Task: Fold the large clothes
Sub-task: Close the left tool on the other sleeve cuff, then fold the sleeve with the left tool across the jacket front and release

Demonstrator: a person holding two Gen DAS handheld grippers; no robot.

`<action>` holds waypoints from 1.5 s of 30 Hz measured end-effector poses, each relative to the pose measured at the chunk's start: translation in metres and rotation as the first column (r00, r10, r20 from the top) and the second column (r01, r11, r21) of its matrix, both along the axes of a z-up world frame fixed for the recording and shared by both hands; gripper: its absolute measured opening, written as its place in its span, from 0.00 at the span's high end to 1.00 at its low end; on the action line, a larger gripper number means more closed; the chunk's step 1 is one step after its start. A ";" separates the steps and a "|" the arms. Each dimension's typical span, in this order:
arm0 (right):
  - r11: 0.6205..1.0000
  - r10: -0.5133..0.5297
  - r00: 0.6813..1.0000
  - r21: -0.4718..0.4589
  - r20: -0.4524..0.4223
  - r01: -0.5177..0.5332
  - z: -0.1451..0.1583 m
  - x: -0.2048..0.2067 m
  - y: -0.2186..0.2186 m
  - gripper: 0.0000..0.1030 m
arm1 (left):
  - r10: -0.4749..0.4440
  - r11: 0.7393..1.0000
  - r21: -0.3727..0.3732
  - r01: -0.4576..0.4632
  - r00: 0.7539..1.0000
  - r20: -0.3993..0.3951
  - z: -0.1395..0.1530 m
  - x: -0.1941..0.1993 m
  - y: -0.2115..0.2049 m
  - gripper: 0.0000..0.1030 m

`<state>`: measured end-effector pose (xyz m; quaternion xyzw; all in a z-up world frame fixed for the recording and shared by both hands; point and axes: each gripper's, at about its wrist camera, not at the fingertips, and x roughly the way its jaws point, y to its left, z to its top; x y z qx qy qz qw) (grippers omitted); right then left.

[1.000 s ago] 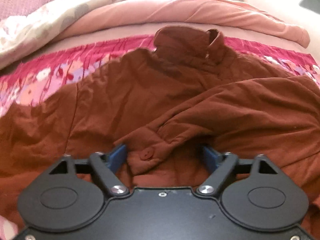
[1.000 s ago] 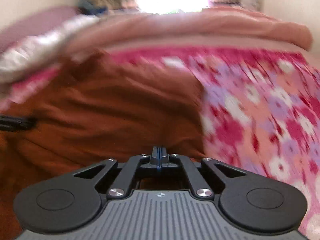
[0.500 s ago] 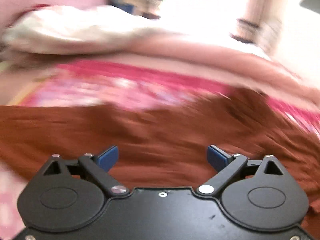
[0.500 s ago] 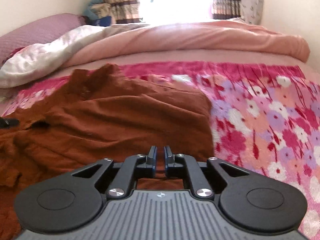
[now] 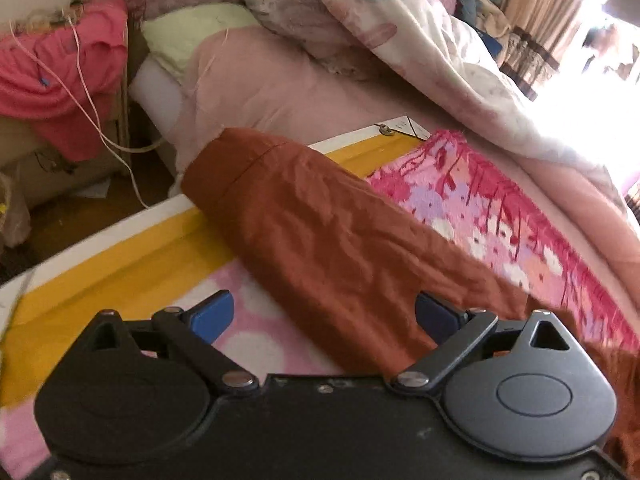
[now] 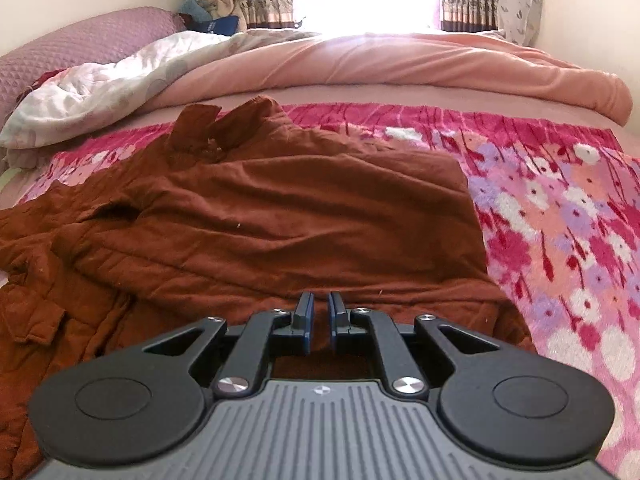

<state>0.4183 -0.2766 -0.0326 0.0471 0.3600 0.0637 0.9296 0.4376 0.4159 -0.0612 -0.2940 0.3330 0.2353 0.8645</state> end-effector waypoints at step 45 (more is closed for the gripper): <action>0.994 0.070 0.998 0.078 0.000 -0.070 -0.024 0.004 -0.033 0.85 | -0.830 0.475 0.349 0.808 0.543 -0.127 -0.004 0.077 -0.509 0.72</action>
